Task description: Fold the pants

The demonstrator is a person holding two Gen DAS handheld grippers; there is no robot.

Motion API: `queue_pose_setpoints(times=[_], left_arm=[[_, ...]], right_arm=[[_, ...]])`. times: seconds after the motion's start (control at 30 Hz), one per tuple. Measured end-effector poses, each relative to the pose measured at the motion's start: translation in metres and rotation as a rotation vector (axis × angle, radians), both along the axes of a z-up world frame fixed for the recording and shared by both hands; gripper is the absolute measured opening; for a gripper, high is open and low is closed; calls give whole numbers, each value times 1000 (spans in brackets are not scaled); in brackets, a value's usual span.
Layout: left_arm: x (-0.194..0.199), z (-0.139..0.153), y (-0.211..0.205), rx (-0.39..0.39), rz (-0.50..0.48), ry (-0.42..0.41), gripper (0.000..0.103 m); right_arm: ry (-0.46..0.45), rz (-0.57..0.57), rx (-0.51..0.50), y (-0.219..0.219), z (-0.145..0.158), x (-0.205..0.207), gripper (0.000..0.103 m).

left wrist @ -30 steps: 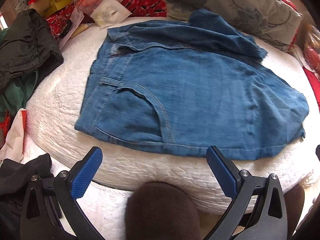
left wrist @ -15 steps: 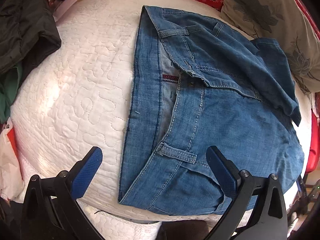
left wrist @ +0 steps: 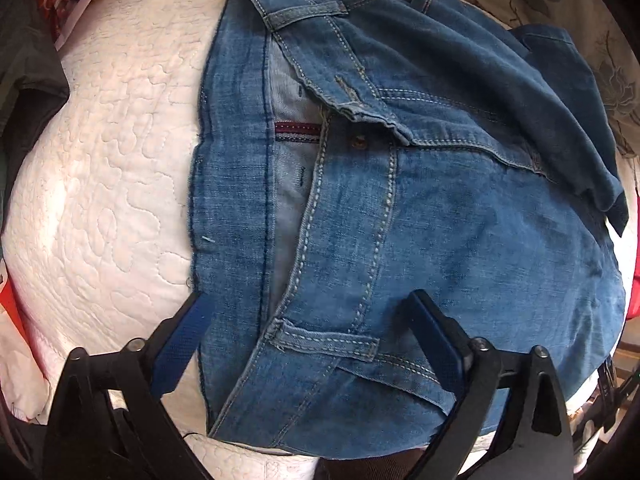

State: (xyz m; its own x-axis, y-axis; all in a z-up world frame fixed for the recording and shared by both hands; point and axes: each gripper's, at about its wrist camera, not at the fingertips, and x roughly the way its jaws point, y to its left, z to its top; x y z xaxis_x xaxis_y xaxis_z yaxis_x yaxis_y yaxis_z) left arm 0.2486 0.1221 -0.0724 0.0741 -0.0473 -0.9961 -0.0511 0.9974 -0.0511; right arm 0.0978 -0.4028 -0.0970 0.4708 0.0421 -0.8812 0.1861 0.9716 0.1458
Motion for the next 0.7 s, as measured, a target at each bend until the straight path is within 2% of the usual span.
queue_pose_setpoints(times=[0.03,0.07,0.1,0.13,0.2,0.3,0.4,0.47,0.57,0.7], left_arm=[[-4,4,-3,-2,-7,4,72],[-9,9,-6,14,-18,3,66],[-14,13,-8,19,-30,4,52],[-22,14,-9,5,-31,12,45],[-32,22,-7,-27,-13,35,38],[-42,39,-2,-32,-5,24,38],[-55,45,4,23,0,36,38],[-62,40,7,47,2,62,38],[-70,30,12,49,11,102,39],[-84,47,18,21,11,86,39]], right_arm=[[3,5,-4,0,1,0,50],[3,13,4,-1,2,0,37],[8,19,19,-4,4,1,16],[12,24,53,-8,5,1,16],[13,22,95,-19,13,0,12],[-56,2,116,-43,45,-12,11],[-96,-21,172,-61,64,-29,11],[-60,-20,168,-64,57,-37,12],[38,-39,194,-63,24,-48,12],[93,-90,209,-59,9,-53,21]])
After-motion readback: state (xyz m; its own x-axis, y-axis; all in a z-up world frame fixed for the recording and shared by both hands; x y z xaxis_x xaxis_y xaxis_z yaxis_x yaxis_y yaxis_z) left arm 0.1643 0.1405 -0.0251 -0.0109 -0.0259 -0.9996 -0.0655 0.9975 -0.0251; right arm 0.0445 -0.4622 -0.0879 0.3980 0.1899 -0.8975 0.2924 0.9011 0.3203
